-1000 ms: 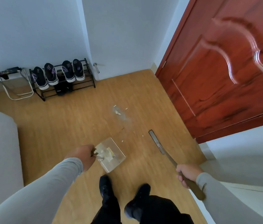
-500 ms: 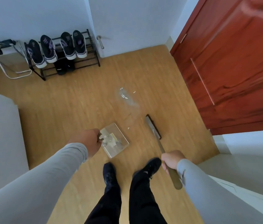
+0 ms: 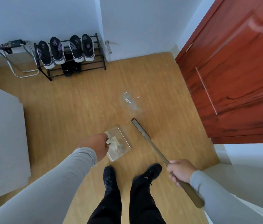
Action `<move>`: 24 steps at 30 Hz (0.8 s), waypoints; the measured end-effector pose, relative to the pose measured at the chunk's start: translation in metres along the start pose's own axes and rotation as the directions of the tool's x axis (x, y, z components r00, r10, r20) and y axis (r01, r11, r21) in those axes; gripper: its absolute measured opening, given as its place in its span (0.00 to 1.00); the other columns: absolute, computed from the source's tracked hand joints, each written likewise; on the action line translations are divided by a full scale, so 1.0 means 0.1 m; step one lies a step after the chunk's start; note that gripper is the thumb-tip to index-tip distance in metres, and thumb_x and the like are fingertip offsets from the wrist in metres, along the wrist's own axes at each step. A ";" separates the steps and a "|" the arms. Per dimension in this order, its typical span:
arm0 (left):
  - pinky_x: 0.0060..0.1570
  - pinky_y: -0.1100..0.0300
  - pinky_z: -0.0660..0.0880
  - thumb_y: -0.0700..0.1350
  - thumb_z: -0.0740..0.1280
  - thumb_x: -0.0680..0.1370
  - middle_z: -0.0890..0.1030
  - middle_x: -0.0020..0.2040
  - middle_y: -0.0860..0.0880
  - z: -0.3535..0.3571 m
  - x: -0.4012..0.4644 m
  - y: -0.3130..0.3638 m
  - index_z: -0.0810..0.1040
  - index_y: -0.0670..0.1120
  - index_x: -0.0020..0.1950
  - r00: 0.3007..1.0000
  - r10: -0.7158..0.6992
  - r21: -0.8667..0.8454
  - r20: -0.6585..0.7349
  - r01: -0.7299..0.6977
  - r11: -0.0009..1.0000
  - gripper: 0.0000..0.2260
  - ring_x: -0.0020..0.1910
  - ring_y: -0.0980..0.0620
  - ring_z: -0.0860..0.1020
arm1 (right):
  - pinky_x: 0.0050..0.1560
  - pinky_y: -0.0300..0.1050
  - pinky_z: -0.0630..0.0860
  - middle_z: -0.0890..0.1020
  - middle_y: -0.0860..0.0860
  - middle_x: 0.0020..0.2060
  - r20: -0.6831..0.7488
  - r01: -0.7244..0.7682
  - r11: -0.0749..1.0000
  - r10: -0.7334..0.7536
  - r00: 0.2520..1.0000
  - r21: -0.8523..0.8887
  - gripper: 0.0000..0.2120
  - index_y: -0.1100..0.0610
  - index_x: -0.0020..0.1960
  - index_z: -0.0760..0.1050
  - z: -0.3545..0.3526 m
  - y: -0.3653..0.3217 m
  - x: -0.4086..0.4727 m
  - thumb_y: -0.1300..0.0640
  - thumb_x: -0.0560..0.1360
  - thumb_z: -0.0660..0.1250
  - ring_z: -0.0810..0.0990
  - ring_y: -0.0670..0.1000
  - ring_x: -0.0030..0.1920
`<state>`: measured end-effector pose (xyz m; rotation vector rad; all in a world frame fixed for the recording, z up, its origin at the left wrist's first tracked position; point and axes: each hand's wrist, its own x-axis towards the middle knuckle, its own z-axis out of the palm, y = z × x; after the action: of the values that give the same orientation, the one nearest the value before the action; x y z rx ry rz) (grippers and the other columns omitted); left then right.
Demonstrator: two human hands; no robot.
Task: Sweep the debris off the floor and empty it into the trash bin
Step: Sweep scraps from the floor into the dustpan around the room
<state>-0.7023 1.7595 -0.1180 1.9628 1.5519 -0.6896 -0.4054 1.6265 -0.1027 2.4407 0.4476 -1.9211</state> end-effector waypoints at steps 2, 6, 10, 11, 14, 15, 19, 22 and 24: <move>0.42 0.54 0.81 0.53 0.59 0.81 0.80 0.41 0.54 0.00 0.01 -0.01 0.74 0.53 0.58 1.000 0.003 0.009 -0.001 -0.003 1.000 0.09 0.39 0.50 0.80 | 0.27 0.42 0.74 0.80 0.57 0.30 0.030 -0.008 0.998 0.010 1.000 -0.067 0.29 0.57 0.75 0.65 0.11 -0.11 0.07 0.63 0.75 0.62 0.73 0.51 0.26; 0.43 0.54 0.82 0.53 0.58 0.81 0.80 0.41 0.54 0.04 0.03 -0.03 0.74 0.52 0.57 1.000 0.013 0.005 -0.005 -0.013 1.000 0.09 0.39 0.51 0.80 | 0.27 0.41 0.70 0.78 0.58 0.33 0.153 -0.024 0.998 0.033 0.988 -0.056 0.27 0.60 0.74 0.68 0.12 -0.14 -0.07 0.63 0.75 0.63 0.71 0.50 0.27; 0.42 0.56 0.80 0.53 0.58 0.81 0.79 0.42 0.54 0.11 -0.07 -0.11 0.74 0.53 0.55 1.000 0.003 -0.075 -0.012 -0.004 0.997 0.08 0.39 0.52 0.79 | 0.22 0.39 0.67 0.76 0.54 0.28 0.155 -0.036 0.999 0.032 0.987 0.025 0.29 0.58 0.77 0.64 -0.06 -0.07 -0.44 0.65 0.77 0.61 0.69 0.47 0.23; 0.42 0.57 0.79 0.52 0.59 0.81 0.79 0.43 0.54 0.12 -0.12 -0.15 0.75 0.53 0.54 1.000 -0.005 -0.107 -0.002 0.005 0.994 0.07 0.39 0.53 0.78 | 0.22 0.39 0.67 0.76 0.54 0.27 0.142 -0.032 0.999 0.027 0.989 0.038 0.30 0.58 0.78 0.62 -0.08 -0.04 -0.53 0.65 0.77 0.61 0.68 0.47 0.23; 0.46 0.56 0.80 0.50 0.62 0.80 0.78 0.42 0.55 0.14 -0.22 -0.28 0.77 0.51 0.55 1.000 -0.014 -0.212 0.001 0.014 0.977 0.07 0.40 0.53 0.79 | 0.23 0.38 0.66 0.76 0.54 0.26 0.068 -0.018 0.995 0.011 0.998 0.096 0.30 0.56 0.78 0.62 -0.18 -0.03 -0.70 0.65 0.77 0.61 0.69 0.48 0.22; 0.48 0.55 0.80 0.50 0.62 0.80 0.77 0.41 0.56 0.11 -0.24 -0.32 0.76 0.52 0.54 1.000 -0.023 -0.229 -0.007 0.021 0.973 0.06 0.40 0.53 0.79 | 0.23 0.38 0.66 0.76 0.54 0.27 0.033 -0.008 0.994 0.004 0.999 0.112 0.30 0.55 0.77 0.63 -0.21 -0.05 -0.72 0.65 0.76 0.61 0.69 0.48 0.22; 0.48 0.59 0.77 0.49 0.62 0.80 0.80 0.48 0.54 -0.22 -0.36 -0.32 0.76 0.52 0.58 0.999 -0.040 -0.253 -0.035 0.030 0.967 0.08 0.43 0.52 0.77 | 0.23 0.37 0.67 0.76 0.56 0.27 -0.113 0.073 0.988 -0.058 0.992 0.135 0.28 0.57 0.75 0.67 -0.29 -0.19 -0.72 0.66 0.75 0.63 0.70 0.50 0.22; 0.47 0.59 0.77 0.50 0.62 0.80 0.81 0.52 0.53 -0.39 -0.29 -0.29 0.76 0.52 0.62 0.997 -0.062 -0.260 -0.047 0.048 0.964 0.11 0.45 0.51 0.79 | 0.23 0.38 0.69 0.77 0.58 0.29 -0.155 0.101 0.991 -0.087 0.984 0.084 0.28 0.58 0.75 0.67 -0.40 -0.35 -0.63 0.65 0.75 0.63 0.71 0.51 0.23; 0.45 0.59 0.77 0.51 0.62 0.80 0.80 0.48 0.54 -0.47 -0.20 -0.24 0.76 0.53 0.63 0.995 -0.082 -0.262 -0.055 0.065 0.963 0.12 0.44 0.51 0.78 | 0.24 0.39 0.71 0.78 0.58 0.28 -0.164 0.107 0.992 -0.096 0.982 0.060 0.28 0.59 0.74 0.67 -0.54 -0.48 -0.53 0.65 0.74 0.64 0.72 0.51 0.23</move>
<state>-0.7274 1.7821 -0.0728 1.7556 1.6691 -0.4284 -0.3762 1.6705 -0.0309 2.6794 0.5285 -1.8106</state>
